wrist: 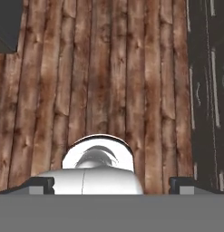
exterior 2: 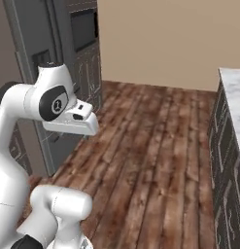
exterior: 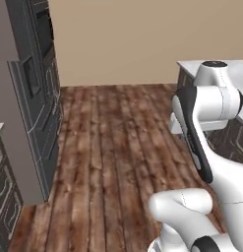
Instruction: There is a tray on the dining counter. Grab the cup, mug, and pitcher and place them on the tray. The pitcher may be placed next to the tray if it cannot fit the tray.
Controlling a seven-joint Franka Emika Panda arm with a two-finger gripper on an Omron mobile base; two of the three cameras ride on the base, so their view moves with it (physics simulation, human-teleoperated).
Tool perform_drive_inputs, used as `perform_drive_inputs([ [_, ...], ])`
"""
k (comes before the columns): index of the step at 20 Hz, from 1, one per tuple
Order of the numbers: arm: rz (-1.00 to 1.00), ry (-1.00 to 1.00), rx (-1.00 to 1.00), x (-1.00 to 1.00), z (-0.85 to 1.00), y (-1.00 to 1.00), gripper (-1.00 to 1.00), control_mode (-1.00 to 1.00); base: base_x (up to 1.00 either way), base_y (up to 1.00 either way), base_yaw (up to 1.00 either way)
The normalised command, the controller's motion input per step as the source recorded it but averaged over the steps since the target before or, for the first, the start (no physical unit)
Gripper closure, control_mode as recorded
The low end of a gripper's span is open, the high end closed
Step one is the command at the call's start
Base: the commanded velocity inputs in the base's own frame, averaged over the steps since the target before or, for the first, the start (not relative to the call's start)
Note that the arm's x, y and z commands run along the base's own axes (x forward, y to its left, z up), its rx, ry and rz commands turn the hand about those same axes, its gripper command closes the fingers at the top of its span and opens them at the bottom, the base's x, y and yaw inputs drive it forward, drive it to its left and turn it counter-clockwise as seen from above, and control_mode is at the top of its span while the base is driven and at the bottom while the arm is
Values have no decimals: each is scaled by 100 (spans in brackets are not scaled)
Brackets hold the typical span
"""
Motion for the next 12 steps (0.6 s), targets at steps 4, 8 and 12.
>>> perform_drive_inputs([
  [4, 0, 0, 0, 0, 0, 0, -100, 100, 49, 0, 57],
  [8, 0, 0, 0, 0, 0, 0, -100, 100, 49, 0, 67],
  [12, 0, 0, 0, 0, 0, 0, -100, 100, 41, -11, 73],
])
